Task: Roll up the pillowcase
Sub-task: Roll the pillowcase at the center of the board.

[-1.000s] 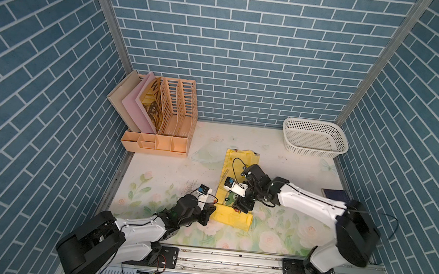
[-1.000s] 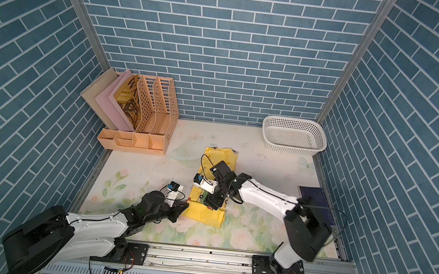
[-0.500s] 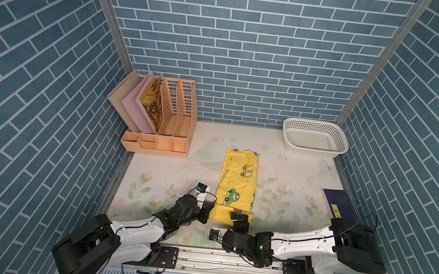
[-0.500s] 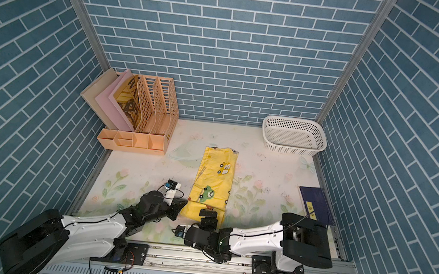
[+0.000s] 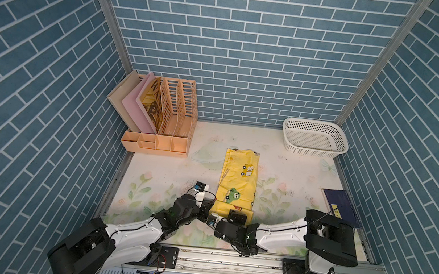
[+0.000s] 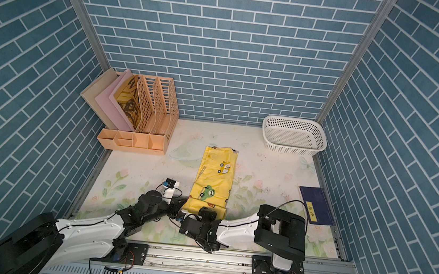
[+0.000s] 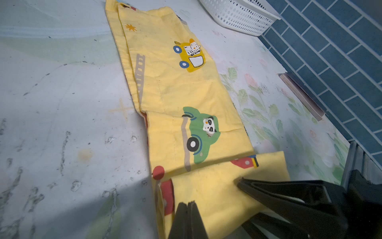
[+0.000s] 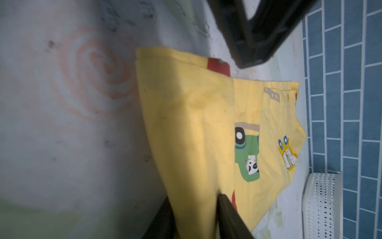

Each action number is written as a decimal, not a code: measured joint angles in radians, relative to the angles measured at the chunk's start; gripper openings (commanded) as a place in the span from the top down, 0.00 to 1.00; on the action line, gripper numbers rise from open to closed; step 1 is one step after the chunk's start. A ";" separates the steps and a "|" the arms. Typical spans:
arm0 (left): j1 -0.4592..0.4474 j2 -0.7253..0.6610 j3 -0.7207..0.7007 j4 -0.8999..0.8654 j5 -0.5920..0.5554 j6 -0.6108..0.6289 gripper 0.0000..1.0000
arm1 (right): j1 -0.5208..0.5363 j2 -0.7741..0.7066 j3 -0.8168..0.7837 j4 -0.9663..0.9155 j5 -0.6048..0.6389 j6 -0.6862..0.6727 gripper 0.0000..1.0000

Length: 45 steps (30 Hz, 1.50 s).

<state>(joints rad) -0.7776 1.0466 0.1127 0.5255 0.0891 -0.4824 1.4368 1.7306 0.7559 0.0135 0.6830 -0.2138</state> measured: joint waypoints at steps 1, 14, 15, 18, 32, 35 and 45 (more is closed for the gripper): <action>0.000 -0.005 0.000 -0.003 -0.003 0.000 1.00 | -0.006 -0.001 0.000 -0.006 -0.010 -0.003 0.83; 0.047 -0.140 0.028 -0.100 -0.047 -0.007 1.00 | -0.183 -0.171 0.041 -0.216 -0.467 -0.031 1.00; 0.053 -0.157 0.029 -0.108 -0.047 -0.007 1.00 | -0.218 -0.191 0.056 -0.236 -0.534 -0.035 1.00; 0.067 -0.208 0.031 -0.137 -0.047 -0.006 1.00 | -0.299 -0.224 0.105 -0.296 -0.694 -0.057 1.00; 0.077 -0.255 0.031 -0.200 -0.039 0.020 1.00 | -0.602 0.053 0.406 -0.615 -1.274 -0.233 1.00; 0.077 -0.255 0.031 -0.200 -0.036 0.027 1.00 | -0.620 0.082 0.407 -0.639 -1.323 -0.252 1.00; 0.078 -0.225 0.031 -0.157 0.051 0.049 1.00 | -0.668 0.169 0.488 -0.669 -1.403 -0.293 0.93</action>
<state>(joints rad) -0.6998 0.8219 0.1440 0.3687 0.1402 -0.4335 0.7685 1.8996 1.2442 -0.6559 -0.7197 -0.5064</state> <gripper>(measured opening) 0.050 0.060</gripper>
